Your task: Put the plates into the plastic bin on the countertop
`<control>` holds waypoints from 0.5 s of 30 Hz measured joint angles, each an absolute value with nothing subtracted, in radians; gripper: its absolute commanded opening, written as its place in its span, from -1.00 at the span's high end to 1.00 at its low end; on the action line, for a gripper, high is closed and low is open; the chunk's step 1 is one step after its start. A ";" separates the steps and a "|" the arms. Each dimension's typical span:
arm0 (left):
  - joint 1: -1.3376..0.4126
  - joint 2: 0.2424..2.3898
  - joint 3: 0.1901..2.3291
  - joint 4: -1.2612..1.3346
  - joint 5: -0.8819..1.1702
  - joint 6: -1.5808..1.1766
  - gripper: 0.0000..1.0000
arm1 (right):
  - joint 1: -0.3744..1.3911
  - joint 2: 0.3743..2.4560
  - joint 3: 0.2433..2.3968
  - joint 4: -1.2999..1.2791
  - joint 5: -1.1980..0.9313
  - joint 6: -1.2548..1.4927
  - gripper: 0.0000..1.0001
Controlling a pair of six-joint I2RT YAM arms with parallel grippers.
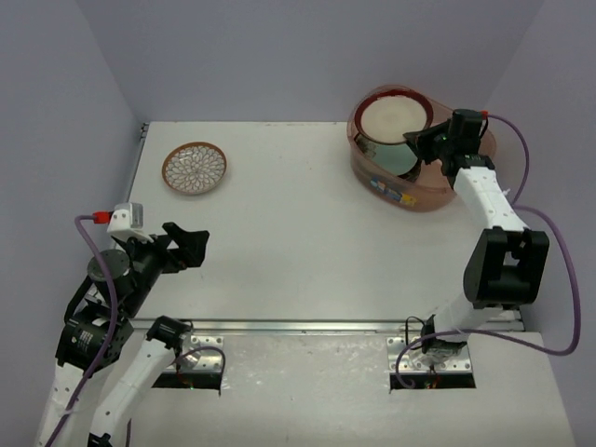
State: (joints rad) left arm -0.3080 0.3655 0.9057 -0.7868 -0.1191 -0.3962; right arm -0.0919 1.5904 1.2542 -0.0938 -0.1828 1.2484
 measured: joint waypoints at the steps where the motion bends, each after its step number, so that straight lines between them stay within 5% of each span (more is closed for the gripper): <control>1: -0.308 0.355 0.885 -0.785 -0.108 -0.399 -1.00 | -0.091 1.621 1.281 -0.115 -0.147 1.244 1.00; 15: -0.308 0.339 0.830 -0.820 -0.085 -0.418 -1.00 | -0.102 2.000 1.631 -0.378 0.004 1.101 0.97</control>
State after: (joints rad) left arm -0.3084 0.3393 0.8295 -0.8204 -0.0849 -0.4175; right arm -0.1022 1.9997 1.6311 -0.3780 0.0045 1.1005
